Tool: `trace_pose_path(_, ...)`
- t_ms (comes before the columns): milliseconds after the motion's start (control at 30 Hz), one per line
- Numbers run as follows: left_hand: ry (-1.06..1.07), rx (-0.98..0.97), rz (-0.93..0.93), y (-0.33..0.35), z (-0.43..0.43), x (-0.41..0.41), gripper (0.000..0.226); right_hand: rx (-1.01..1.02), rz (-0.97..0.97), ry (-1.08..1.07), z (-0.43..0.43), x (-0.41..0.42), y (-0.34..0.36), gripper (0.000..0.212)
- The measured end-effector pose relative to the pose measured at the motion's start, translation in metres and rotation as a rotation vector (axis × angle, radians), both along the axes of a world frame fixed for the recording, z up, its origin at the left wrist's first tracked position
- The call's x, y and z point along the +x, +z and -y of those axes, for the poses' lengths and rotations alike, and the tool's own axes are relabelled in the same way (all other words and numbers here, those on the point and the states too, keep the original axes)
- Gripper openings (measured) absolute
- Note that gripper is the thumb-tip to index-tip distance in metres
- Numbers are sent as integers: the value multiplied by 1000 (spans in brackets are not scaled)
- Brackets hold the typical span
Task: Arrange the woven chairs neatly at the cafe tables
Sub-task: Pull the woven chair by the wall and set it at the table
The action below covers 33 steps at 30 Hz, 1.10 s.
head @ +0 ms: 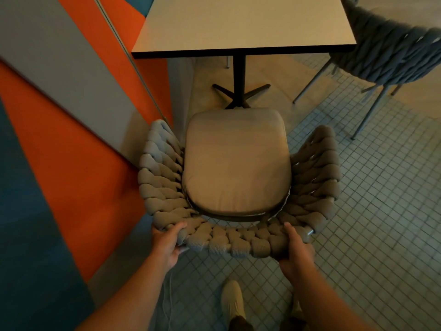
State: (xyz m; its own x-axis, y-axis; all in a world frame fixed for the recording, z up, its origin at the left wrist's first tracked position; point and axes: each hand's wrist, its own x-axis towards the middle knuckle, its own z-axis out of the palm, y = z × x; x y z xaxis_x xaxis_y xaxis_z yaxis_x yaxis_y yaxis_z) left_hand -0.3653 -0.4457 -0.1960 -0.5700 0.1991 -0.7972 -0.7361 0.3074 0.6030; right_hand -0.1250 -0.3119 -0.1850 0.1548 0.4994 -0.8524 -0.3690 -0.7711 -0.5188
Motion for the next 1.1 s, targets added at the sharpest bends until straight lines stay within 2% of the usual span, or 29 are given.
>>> trace_pose_path(167, -40, 12, 68, 5, 1, -1, 72, 26, 41, 23, -6, 0, -3, 55)
trace_pose_path(333, -41, 4, 67, 1, -1, -1, 48, 9, 55, 49, -11, 2, -2, 55)
trace_pose_path(567, -12, -32, 40, -11, -7, -4, 64, -15, 63, 56, -24, 0, -7, 51)
trace_pose_path(833, -68, -33, 3, -12, -17, -10, 48, 26, 25, 45, -30, -6, -12, 56)
trace_pose_path(1000, -69, -37, -25, -13, -11, -4, 62, 33, 1, 49, -27, 0, -14, 56)
trace_pose_path(1100, -71, -33, -10, -13, -11, -4, 60, 24, -1, 60, -27, 2, -13, 56)
